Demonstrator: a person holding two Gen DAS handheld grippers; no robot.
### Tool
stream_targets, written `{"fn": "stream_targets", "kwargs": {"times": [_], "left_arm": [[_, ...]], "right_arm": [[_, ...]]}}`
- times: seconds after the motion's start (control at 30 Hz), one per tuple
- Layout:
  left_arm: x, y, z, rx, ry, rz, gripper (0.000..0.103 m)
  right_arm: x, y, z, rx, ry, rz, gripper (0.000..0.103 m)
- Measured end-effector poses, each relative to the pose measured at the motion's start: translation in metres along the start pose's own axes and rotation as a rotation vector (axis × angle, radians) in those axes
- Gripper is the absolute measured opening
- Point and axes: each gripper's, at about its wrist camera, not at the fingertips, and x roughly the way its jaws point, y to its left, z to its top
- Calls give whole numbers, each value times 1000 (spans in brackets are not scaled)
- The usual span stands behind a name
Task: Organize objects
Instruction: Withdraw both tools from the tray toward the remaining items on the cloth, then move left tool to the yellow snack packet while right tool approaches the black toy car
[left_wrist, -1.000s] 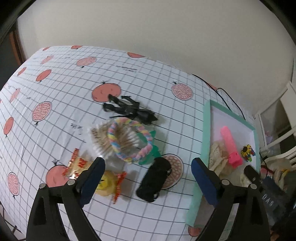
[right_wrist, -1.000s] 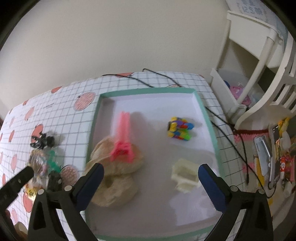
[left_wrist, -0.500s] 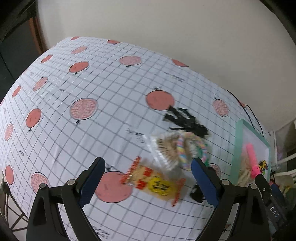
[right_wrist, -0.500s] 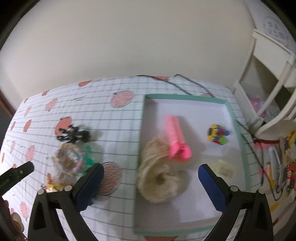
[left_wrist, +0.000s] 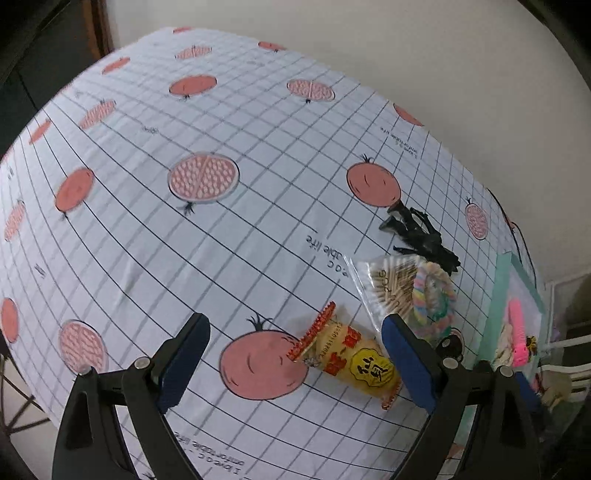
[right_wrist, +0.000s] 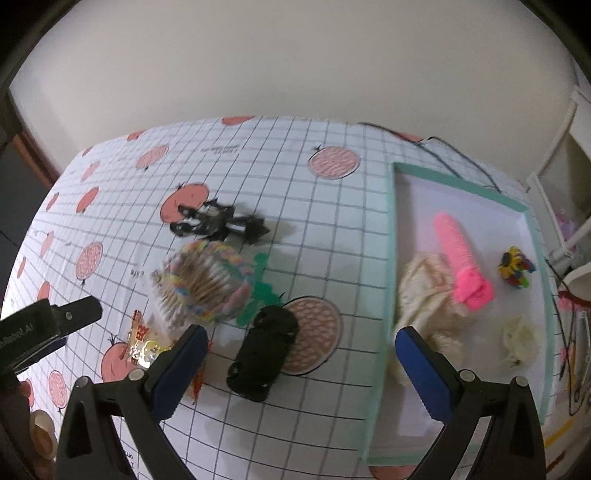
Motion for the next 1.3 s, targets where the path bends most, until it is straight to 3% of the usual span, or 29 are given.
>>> {"fn": "stream_targets", "kwargs": {"times": [0.33, 0.53, 1.3], "left_arm": [[22, -11, -7, 8, 46, 10, 94], [40, -18, -16, -21, 112, -34, 94], [62, -54, -34, 17, 135, -18, 90]], "right_arm": [[25, 13, -6, -53, 48, -21, 99], [34, 18, -10, -77, 74, -18, 98], [48, 23, -16, -122, 105, -8, 97]]}}
